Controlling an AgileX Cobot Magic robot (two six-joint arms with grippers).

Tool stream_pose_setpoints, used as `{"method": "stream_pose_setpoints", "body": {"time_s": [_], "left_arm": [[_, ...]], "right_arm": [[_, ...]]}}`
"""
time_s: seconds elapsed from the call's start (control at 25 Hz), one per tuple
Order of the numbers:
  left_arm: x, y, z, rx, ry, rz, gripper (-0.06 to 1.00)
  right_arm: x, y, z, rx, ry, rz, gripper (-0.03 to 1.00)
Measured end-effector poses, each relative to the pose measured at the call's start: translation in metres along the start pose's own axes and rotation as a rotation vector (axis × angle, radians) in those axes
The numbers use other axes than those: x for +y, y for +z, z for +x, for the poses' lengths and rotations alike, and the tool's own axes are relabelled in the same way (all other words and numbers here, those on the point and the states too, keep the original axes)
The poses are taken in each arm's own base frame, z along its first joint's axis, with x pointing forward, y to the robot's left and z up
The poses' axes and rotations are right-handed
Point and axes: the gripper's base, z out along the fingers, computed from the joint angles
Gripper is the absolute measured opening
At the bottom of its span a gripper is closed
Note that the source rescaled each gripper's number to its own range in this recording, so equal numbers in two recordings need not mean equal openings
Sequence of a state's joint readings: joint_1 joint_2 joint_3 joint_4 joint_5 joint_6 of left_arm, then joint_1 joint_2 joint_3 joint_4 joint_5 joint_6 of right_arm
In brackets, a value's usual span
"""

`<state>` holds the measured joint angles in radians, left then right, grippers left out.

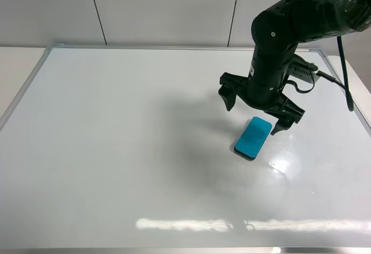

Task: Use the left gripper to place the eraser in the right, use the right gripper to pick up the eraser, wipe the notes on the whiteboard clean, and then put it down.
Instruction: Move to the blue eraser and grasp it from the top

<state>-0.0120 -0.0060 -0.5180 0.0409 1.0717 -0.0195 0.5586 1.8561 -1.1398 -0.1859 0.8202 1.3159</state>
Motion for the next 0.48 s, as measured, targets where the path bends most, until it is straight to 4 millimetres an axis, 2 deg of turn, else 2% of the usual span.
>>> {"method": "stream_pose_setpoints", "body": {"time_s": [0.48], "left_arm": [[0.000, 0.000, 0.000, 0.000, 0.000, 0.000, 1.00]], "right_arm": [[0.007, 0.000, 0.014, 0.015, -0.002, -0.019, 1.00]]}}
